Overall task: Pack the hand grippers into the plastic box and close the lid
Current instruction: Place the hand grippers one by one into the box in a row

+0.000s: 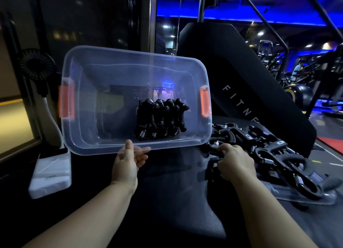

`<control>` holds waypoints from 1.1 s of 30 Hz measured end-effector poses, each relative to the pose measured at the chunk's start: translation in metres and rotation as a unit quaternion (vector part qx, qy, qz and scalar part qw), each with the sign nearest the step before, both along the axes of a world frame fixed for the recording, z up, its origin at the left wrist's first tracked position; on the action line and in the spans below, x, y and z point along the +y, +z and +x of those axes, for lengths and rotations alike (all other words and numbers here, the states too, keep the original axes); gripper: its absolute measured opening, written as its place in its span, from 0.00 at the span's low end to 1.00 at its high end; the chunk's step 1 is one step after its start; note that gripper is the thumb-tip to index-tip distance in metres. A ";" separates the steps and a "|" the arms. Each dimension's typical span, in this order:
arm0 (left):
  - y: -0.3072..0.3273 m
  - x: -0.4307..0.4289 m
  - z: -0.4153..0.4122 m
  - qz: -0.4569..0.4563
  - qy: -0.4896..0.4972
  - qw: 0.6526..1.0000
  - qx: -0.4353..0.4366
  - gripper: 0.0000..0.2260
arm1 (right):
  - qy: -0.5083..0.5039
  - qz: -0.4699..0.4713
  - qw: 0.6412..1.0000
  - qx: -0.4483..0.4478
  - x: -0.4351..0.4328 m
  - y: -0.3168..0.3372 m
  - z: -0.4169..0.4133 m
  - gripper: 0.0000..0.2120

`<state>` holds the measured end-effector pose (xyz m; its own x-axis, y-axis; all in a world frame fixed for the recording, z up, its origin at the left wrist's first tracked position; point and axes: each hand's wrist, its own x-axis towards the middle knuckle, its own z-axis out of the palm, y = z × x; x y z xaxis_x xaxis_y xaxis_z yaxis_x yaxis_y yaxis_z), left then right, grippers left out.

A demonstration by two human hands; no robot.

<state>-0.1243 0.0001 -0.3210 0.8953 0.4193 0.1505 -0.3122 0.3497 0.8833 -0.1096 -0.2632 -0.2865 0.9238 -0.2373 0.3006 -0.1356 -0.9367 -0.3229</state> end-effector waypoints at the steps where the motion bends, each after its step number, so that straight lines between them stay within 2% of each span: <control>1: 0.000 0.000 0.000 0.000 -0.001 1.000 0.000 0.17 | 0.011 -0.008 1.000 -0.005 0.004 -0.001 -0.001 0.23; 6: 0.000 0.000 -0.001 0.008 0.000 1.000 0.008 0.17 | 0.048 -0.087 0.995 -0.024 0.017 -0.005 -0.002 0.16; 8: 0.001 0.000 -0.002 0.008 0.001 1.000 0.009 0.17 | 0.047 -0.087 0.994 -0.034 0.015 -0.006 -0.001 0.15; 11: 0.002 0.000 -0.002 0.010 0.001 1.000 0.009 0.17 | 0.026 -0.065 0.997 -0.036 0.012 -0.005 -0.001 0.20; 14: 0.002 0.001 -0.003 0.011 0.002 1.000 0.008 0.17 | 0.006 -0.092 0.995 -0.024 0.012 -0.005 -0.001 0.26; 18: 0.002 0.000 -0.003 0.010 0.002 1.000 0.007 0.17 | 0.018 -0.085 0.996 -0.004 0.012 -0.006 0.001 0.30; 23: 0.003 -0.001 -0.004 0.005 0.004 1.000 0.008 0.16 | 0.115 -0.042 0.991 0.045 0.019 -0.012 0.003 0.37; 27: 0.003 -0.001 -0.003 0.004 0.007 1.000 0.006 0.17 | 0.164 -0.044 0.983 0.070 0.021 -0.011 0.002 0.42; 33: 0.002 0.000 -0.003 0.012 0.003 1.000 0.006 0.17 | 0.282 -0.030 0.954 0.093 0.018 -0.006 -0.003 0.31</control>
<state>-0.1272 0.0000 -0.3186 0.8943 0.4217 0.1496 -0.3038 0.3269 0.8949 -0.1123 -0.2451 -0.2924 0.9378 0.3268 0.1170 0.3469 -0.8934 -0.2854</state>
